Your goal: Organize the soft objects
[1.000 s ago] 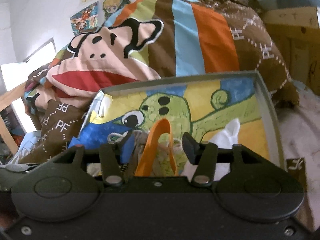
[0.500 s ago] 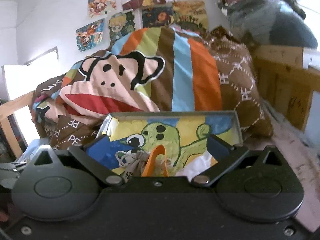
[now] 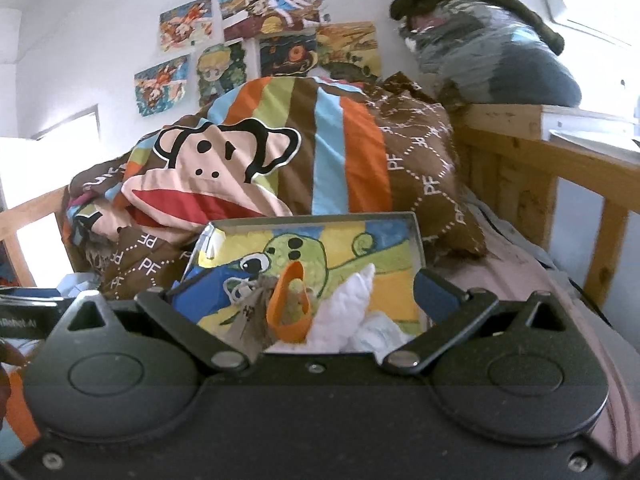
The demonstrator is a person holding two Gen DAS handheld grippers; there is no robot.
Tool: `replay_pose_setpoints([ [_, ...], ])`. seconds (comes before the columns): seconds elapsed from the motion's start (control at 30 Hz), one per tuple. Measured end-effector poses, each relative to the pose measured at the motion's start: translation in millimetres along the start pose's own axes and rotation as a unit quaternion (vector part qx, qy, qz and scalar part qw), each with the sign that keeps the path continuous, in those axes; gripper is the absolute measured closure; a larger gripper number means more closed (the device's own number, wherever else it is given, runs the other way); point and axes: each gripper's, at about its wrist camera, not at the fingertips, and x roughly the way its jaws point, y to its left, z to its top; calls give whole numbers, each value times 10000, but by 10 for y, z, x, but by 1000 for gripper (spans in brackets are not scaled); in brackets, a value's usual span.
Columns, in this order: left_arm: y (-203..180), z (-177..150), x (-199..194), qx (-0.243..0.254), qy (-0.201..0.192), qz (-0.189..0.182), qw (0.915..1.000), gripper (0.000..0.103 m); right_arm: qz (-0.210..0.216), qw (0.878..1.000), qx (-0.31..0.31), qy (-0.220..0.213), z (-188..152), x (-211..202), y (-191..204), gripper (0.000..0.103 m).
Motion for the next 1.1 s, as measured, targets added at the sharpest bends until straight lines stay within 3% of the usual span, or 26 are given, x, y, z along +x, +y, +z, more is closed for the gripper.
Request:
replay_pose_setpoints([
  [0.3, -48, -171, -509, -84, -169, 65, 9998, 1, -180, 9995, 194, -143, -257, -726, -66, 0],
  [0.7, -74, -604, -1115, -116, -139, 109, 9998, 1, -310, 9982, 443, 261, -689, -1592, -39, 0],
  [1.1, -14, -1029, -1178, -316, 685, 55, 9971, 1, -351, 9969, 134, 688, -970, -1855, 172, 0],
])
